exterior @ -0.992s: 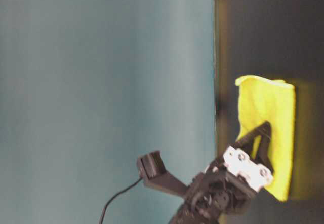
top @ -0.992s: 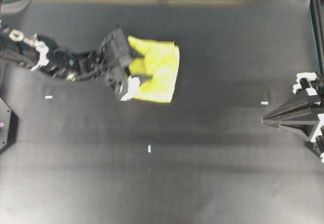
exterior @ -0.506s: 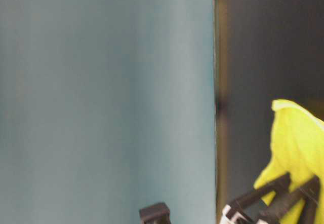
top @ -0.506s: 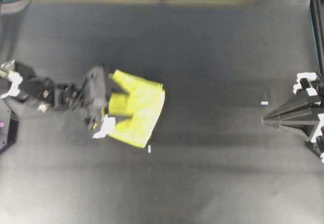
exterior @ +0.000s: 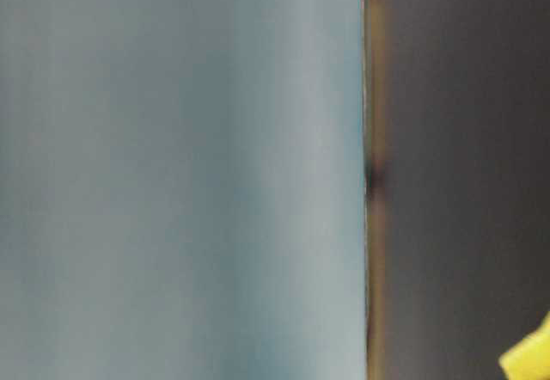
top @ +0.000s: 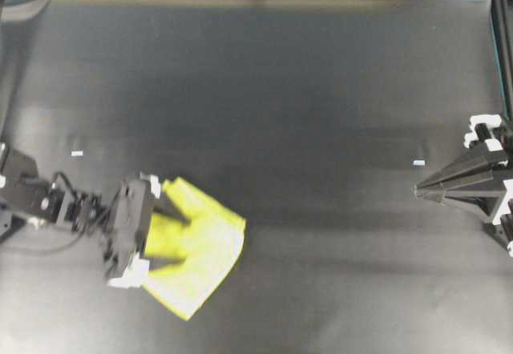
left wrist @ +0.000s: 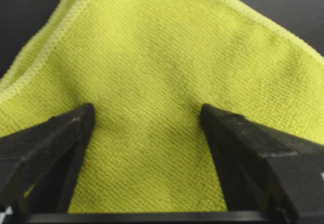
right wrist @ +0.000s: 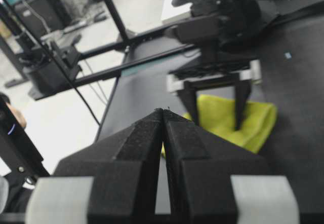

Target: Push a yellow cloth with the left arm to wipe the desk.

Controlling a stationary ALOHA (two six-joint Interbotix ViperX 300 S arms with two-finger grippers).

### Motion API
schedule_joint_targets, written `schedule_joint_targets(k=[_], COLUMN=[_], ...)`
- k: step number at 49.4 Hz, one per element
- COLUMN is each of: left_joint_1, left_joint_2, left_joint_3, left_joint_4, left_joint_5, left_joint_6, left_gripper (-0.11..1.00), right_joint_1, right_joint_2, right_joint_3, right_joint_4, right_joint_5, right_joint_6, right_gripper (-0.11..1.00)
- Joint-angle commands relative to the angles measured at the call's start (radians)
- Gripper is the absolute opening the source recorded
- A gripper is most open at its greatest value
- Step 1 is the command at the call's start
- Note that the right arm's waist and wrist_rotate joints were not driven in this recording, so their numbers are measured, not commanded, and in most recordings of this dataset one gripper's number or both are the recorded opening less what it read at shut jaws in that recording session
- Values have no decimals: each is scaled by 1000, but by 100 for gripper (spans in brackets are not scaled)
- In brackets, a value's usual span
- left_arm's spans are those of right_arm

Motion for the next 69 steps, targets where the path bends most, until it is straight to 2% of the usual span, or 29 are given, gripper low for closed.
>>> schedule_joint_targets(k=[1,10,30,47,62,69], left_joint_1=[-94,-163,-155,-146,-133,-129], left_joint_2=[2,0,-32,-218,-420,-502], left_joint_3=[0,3,-3,28,44,61], left_joint_4=[3,2,3,3,3,3], left_joint_5=[8,8,8,40,216,270], left_joint_6=[-8,-9,8,12,14,35], left_gripper=[83,83,83,83,83,83], right_joint_1=[0,-2,0,0,0,0], right_joint_2=[5,3,-9,-11,-12,-12], right_joint_3=[-8,-8,-8,-8,-3,-2], right_joint_4=[2,2,2,2,2,2], right_joint_5=[-8,-6,-5,-5,-5,-5], right_joint_6=[0,0,0,0,0,-2], right_gripper=[0,0,0,0,0,0])
